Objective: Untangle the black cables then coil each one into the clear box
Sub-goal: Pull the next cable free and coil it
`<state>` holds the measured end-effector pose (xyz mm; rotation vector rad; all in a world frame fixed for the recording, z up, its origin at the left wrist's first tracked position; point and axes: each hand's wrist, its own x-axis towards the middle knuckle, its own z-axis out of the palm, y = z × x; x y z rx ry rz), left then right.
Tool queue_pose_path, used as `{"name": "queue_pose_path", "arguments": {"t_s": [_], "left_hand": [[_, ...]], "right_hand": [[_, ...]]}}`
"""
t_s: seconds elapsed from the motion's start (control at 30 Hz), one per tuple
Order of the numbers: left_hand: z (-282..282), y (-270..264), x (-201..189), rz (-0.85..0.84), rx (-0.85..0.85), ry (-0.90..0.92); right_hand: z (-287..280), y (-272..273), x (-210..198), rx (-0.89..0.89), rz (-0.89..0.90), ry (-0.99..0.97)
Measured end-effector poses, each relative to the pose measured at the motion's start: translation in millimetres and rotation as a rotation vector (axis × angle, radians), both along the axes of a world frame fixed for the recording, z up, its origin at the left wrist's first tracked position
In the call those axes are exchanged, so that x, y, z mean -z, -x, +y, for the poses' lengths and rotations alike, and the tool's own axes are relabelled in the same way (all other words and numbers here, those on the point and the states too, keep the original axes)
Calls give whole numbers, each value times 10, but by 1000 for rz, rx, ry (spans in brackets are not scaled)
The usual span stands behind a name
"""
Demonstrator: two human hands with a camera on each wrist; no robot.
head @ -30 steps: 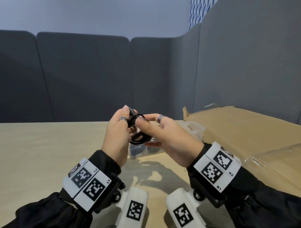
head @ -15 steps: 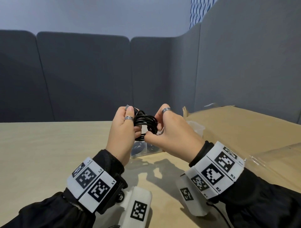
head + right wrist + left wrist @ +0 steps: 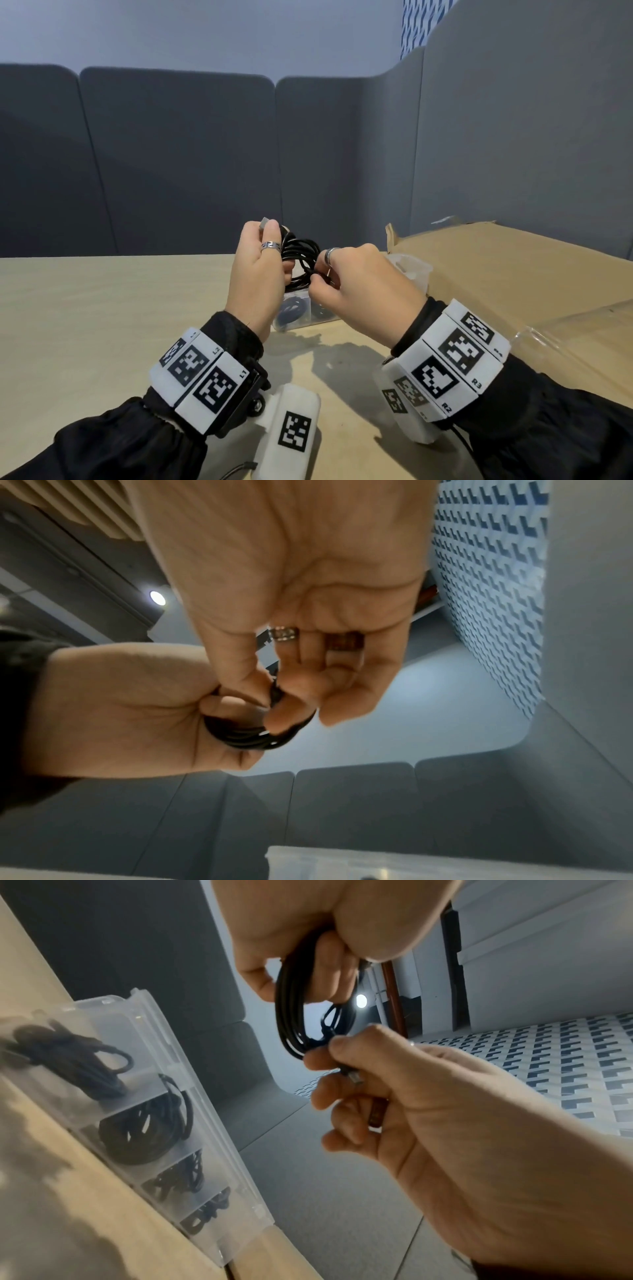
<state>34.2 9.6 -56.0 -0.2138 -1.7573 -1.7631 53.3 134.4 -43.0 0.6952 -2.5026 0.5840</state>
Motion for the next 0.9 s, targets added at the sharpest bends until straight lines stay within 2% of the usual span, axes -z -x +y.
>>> {"name": "queue_pose_path", "arguments": {"t_s": [0.07,0.13,0.23,0.33,0.47,0.57,0.67,0.8,0.9], "left_hand": [[-62,37,-29,32,-71,10],[-161,80,-54,31,-154,-17],[-246,93,-70,-2,-178,-84],[-224,80,-71,4,-155,-92],[-189,30,-100,44,47,-162],[-175,-55,-128,61,270,-209],[-174,-81,-105,78,458,-131],[-165,-82,-62,18,593,-75],[-151,-75,-57,5,591,-55]], "right_hand": [[20,6,-13,-146,-137,119],[27,-22,-45,-340,-354,265],[40,-84,-73,-583,-652,409],[66,-102,-84,-660,-734,409],[74,-73,-54,-594,-759,365],[93,-71,-83,-549,-753,428],[143,-37,-140,-436,-630,476],[150,-18,-138,-327,-509,486],[150,-3,-94,-300,-377,425]]}}
